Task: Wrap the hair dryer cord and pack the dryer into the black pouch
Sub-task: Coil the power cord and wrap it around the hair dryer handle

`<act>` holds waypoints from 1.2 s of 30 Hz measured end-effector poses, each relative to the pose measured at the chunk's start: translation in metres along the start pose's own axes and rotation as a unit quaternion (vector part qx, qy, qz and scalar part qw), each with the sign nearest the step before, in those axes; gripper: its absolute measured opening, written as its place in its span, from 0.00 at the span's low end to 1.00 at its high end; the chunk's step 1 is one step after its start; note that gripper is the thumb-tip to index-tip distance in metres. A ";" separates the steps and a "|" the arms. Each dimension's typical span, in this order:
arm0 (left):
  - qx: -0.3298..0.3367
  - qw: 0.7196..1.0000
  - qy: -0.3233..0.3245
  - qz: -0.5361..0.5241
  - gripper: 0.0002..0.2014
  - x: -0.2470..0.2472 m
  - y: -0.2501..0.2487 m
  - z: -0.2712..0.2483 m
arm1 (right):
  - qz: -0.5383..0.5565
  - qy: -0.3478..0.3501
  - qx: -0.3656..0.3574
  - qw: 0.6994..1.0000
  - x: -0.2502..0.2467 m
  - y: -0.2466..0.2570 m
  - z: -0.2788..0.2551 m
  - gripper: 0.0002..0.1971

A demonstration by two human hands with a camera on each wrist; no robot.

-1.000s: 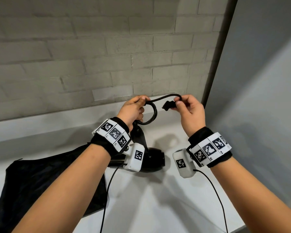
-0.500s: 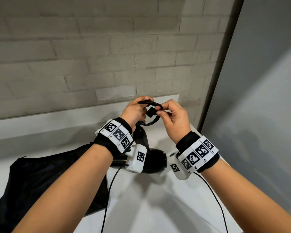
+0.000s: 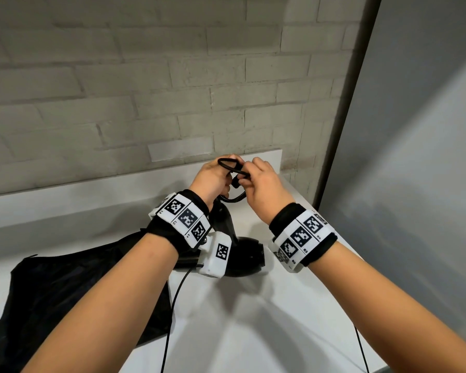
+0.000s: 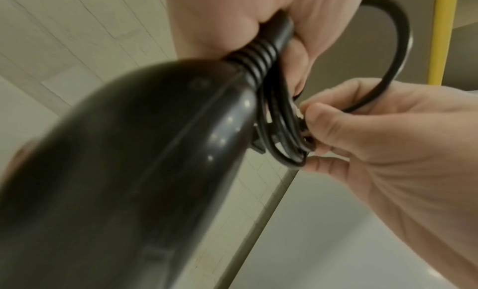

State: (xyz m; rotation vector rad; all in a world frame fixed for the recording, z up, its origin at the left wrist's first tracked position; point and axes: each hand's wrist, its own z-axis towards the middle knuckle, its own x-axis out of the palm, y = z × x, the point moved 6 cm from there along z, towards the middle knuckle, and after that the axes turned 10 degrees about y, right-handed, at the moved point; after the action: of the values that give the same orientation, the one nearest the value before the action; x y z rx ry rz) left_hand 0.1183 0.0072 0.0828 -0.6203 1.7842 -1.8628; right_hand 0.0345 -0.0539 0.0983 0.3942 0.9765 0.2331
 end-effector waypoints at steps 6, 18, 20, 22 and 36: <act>-0.006 0.998 0.045 -0.042 0.12 0.002 0.000 -0.004 | 0.125 -0.062 0.055 0.989 -0.001 -0.007 0.003 0.20; -0.006 0.997 0.041 -0.060 0.15 -0.001 -0.001 -0.005 | 0.295 0.162 0.098 0.936 0.037 -0.036 -0.005 0.12; 0.001 0.997 0.039 -0.066 0.15 -0.003 -0.001 -0.004 | 0.199 0.226 0.111 0.947 0.042 -0.059 -0.019 0.16; 0.003 0.997 0.045 -0.061 0.15 -0.002 -0.002 -0.005 | 0.109 0.266 0.156 0.945 0.042 -0.089 -0.033 0.16; -0.015 0.999 0.037 -0.001 0.10 0.004 -0.002 -0.008 | 0.151 0.250 0.199 0.935 0.048 -0.095 -0.030 0.08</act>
State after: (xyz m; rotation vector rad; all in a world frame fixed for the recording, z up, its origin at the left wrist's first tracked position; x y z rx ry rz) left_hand 0.1099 0.0112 0.0843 -0.5716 1.8624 -1.8862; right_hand 0.0366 -0.1160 0.0065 0.8907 1.4711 0.4297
